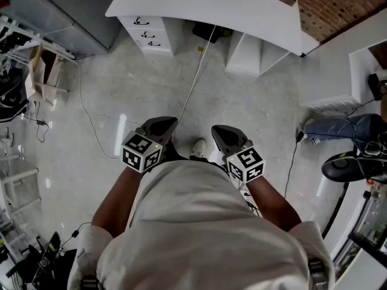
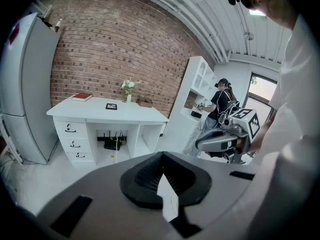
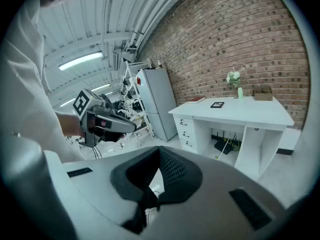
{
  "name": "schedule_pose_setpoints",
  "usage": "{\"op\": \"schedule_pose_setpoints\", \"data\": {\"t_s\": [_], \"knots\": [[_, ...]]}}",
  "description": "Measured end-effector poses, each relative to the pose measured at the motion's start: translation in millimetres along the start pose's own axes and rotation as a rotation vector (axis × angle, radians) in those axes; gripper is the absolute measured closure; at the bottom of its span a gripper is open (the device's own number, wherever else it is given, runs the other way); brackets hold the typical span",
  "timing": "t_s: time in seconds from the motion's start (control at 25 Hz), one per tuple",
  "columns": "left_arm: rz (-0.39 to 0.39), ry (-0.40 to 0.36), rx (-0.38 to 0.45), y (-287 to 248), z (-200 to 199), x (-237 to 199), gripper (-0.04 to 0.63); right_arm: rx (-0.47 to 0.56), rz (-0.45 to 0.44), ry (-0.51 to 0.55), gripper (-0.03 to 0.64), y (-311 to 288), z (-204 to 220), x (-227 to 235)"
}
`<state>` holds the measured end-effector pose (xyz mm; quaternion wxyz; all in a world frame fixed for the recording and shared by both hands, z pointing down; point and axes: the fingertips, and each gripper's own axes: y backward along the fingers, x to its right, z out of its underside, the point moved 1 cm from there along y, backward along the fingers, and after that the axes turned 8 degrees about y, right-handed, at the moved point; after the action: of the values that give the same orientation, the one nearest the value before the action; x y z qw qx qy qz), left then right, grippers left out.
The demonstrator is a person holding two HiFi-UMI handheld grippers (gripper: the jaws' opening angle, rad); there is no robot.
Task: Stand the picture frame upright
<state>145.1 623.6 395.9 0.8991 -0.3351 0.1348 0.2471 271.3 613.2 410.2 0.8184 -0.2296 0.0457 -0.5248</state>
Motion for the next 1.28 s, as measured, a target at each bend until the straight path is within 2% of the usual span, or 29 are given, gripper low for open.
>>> {"op": "schedule_pose_setpoints", "data": {"t_s": [0.4,0.6,0.84,0.96,1.08,1.28], "knots": [[0.068,-0.018,-0.008,-23.7,-25.5,-11.7,0.600,0.004,0.053,-0.016,0.614,-13.6,-11.6,26.2],[0.114,-0.034,-0.018,-27.1,-37.3,-32.6,0.598,-0.008,0.082,-0.047,0.614,-38.4,-19.2,27.6],[0.145,-0.042,-0.014,-20.7,-58.0,-83.0,0.595,0.012,0.123,-0.068,0.612,-83.2,-45.8,33.6],[0.166,-0.048,-0.004,-17.7,-69.4,-111.6,0.562,0.011,0.171,-0.080,0.594,-106.3,-57.0,38.0],[0.180,-0.052,0.004,-8.8,-83.6,-145.3,0.528,0.007,0.217,-0.085,0.534,-134.0,-71.7,39.8],[0.207,-0.069,-0.005,6.7,-104.9,-195.0,0.488,0.000,0.285,-0.093,0.520,-174.9,-96.3,42.4]]}}
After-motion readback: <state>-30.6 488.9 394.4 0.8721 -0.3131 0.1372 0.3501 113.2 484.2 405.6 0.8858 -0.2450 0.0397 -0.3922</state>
